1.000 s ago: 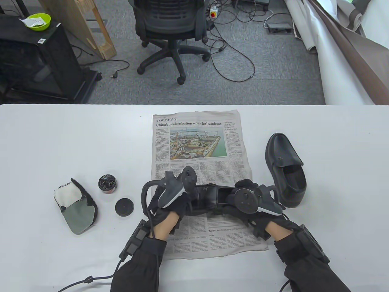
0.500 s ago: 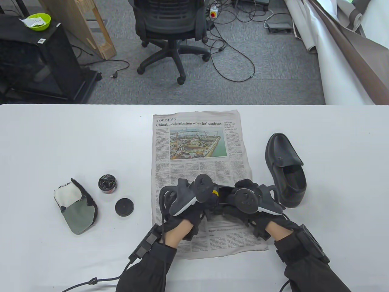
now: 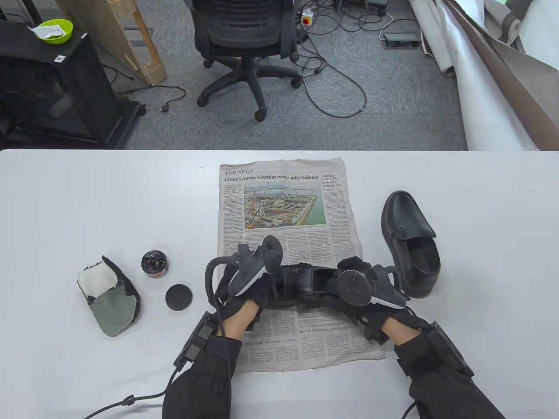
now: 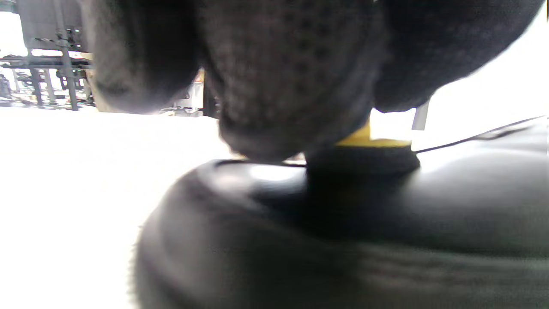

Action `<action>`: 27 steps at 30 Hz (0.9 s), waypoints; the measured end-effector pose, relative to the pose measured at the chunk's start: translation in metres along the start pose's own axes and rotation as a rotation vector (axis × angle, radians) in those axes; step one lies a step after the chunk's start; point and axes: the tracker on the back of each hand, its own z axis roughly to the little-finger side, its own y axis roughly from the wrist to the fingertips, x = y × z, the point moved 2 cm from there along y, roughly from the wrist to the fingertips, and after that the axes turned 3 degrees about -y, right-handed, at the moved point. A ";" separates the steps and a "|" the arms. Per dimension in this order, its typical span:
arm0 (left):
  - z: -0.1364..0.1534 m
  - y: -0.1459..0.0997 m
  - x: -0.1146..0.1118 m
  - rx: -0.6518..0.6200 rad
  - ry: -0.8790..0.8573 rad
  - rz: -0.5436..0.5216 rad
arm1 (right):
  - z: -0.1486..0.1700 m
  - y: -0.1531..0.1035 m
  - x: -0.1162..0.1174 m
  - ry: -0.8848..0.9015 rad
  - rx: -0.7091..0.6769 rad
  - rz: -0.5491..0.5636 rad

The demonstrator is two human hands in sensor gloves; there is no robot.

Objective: Dip and apply built-in sponge shoe polish on shoes

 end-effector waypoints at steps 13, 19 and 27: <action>0.014 -0.034 0.003 -0.039 -0.088 0.054 | 0.000 0.000 0.000 -0.001 0.002 -0.001; -0.019 -0.042 0.002 -0.094 -0.254 0.095 | 0.000 0.000 0.000 -0.001 0.000 -0.002; -0.062 -0.031 0.009 -0.101 -0.180 -0.061 | 0.000 0.000 0.000 0.000 -0.004 0.000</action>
